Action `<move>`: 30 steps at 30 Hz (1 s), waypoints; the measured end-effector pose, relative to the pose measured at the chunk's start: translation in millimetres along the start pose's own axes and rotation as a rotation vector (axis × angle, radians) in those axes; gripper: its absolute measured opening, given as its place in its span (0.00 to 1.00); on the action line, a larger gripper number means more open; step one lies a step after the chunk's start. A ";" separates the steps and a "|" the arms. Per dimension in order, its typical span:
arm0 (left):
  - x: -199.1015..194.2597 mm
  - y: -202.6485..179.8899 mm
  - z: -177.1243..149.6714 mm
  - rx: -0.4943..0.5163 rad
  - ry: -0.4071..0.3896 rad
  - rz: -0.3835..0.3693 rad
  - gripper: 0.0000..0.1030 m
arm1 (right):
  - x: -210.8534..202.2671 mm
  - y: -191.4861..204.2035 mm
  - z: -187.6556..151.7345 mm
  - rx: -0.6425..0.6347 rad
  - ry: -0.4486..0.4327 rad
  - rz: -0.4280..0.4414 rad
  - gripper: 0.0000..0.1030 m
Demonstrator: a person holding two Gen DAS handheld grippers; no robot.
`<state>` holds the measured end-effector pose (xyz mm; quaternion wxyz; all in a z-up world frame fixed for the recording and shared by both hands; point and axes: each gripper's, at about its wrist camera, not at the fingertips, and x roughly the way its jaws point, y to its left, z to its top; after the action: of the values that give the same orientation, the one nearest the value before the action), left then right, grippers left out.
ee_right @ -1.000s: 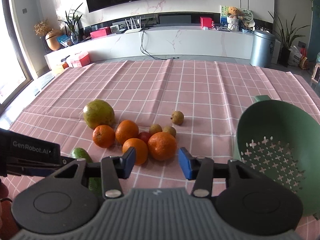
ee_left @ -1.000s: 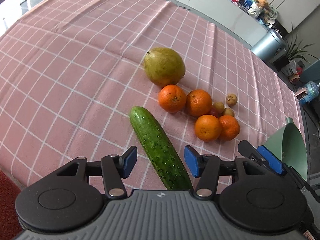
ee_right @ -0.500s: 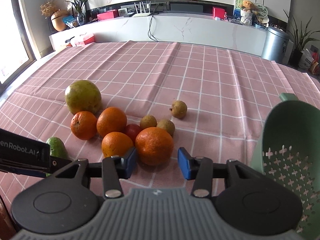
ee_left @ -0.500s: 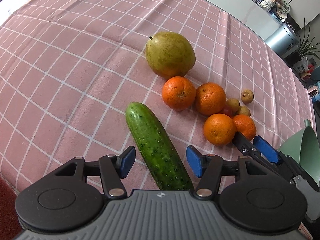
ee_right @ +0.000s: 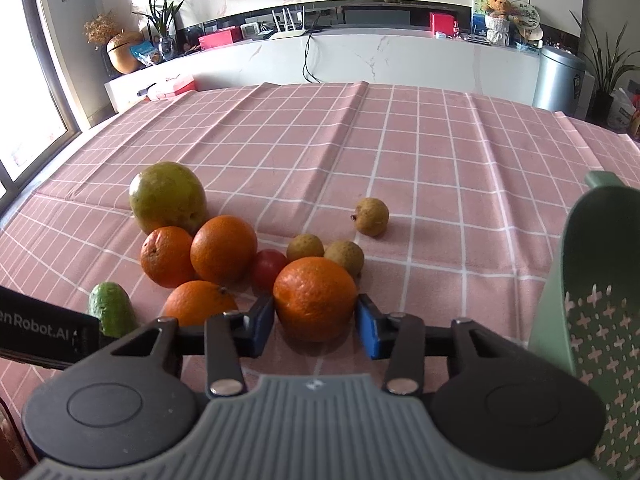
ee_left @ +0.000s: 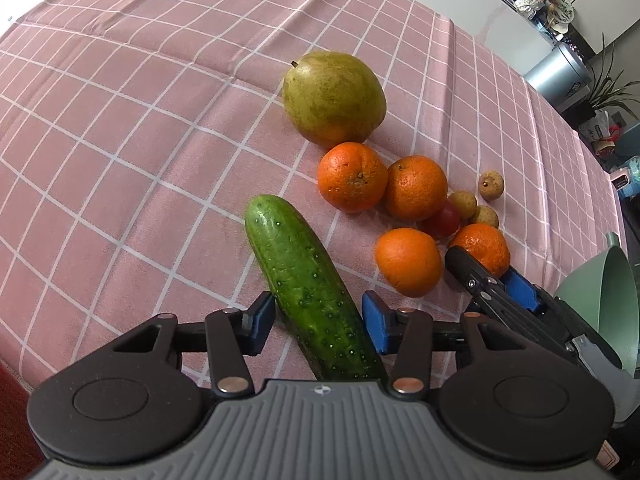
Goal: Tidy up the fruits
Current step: 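Grasp the green cucumber with the left tool while the right tool grasps an orange, then carry the cucumber into the green colander with the left tool while the right tool drops the orange in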
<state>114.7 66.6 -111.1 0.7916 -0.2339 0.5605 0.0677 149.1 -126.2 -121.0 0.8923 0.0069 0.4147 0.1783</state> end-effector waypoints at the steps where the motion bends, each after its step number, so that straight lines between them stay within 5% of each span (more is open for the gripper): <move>1: -0.5 1.3 -0.5 -0.003 -0.003 -0.007 0.51 | -0.7 -0.3 -0.6 0.004 0.001 0.002 0.39; 14: -38.6 -13.1 -21.2 0.089 -0.106 -0.073 0.42 | -52.6 -1.6 -14.0 -0.003 -0.050 -0.016 0.38; 30: -114.8 -92.8 -42.7 0.322 -0.308 -0.250 0.40 | -148.2 -24.2 -11.5 0.019 -0.178 -0.092 0.38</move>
<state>70.8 -16.5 10.5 0.8970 -0.1591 0.4035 -0.0858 60.3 -198.5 -23.2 0.9327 0.0120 0.3354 0.1319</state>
